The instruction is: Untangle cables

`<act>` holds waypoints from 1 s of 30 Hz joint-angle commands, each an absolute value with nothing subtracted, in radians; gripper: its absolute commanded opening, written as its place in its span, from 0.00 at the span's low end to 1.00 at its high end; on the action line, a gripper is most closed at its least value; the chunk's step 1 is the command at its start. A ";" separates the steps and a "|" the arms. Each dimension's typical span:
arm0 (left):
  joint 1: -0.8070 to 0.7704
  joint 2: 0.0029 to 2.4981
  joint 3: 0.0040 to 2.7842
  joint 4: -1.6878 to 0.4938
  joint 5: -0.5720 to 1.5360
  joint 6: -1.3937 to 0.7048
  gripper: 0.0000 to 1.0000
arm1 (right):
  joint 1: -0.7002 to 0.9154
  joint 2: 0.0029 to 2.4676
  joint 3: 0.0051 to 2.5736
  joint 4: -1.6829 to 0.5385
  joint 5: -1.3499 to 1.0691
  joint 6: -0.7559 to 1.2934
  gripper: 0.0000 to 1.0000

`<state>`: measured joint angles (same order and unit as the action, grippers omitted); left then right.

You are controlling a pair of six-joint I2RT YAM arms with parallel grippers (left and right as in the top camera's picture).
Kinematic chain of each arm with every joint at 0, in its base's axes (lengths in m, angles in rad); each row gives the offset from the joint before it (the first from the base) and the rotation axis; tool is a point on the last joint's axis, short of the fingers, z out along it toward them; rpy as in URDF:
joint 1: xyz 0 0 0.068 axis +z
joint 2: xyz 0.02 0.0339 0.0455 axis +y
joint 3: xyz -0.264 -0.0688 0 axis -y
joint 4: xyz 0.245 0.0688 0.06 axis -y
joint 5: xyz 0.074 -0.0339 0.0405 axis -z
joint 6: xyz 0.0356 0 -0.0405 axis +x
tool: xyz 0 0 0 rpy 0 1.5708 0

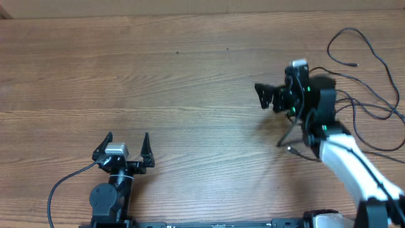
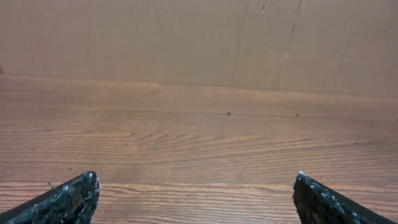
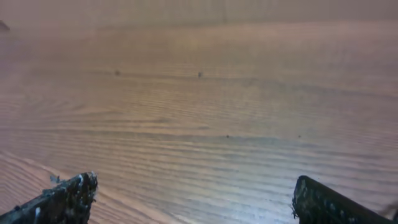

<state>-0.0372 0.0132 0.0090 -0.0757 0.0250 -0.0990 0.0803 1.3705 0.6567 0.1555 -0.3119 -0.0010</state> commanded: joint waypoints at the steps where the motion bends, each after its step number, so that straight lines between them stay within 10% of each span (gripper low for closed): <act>1: -0.031 0.006 0.005 -0.078 0.019 -0.101 0.99 | 0.084 1.254 0.509 0.240 -0.308 -0.008 1.00; 15: -0.031 0.006 0.005 -0.078 0.019 -0.101 1.00 | 0.084 0.529 0.017 0.381 -0.308 -0.004 1.00; 30: -0.031 0.006 0.005 -0.078 0.019 -0.101 1.00 | 0.084 0.023 0.008 -0.063 -0.247 -0.006 1.00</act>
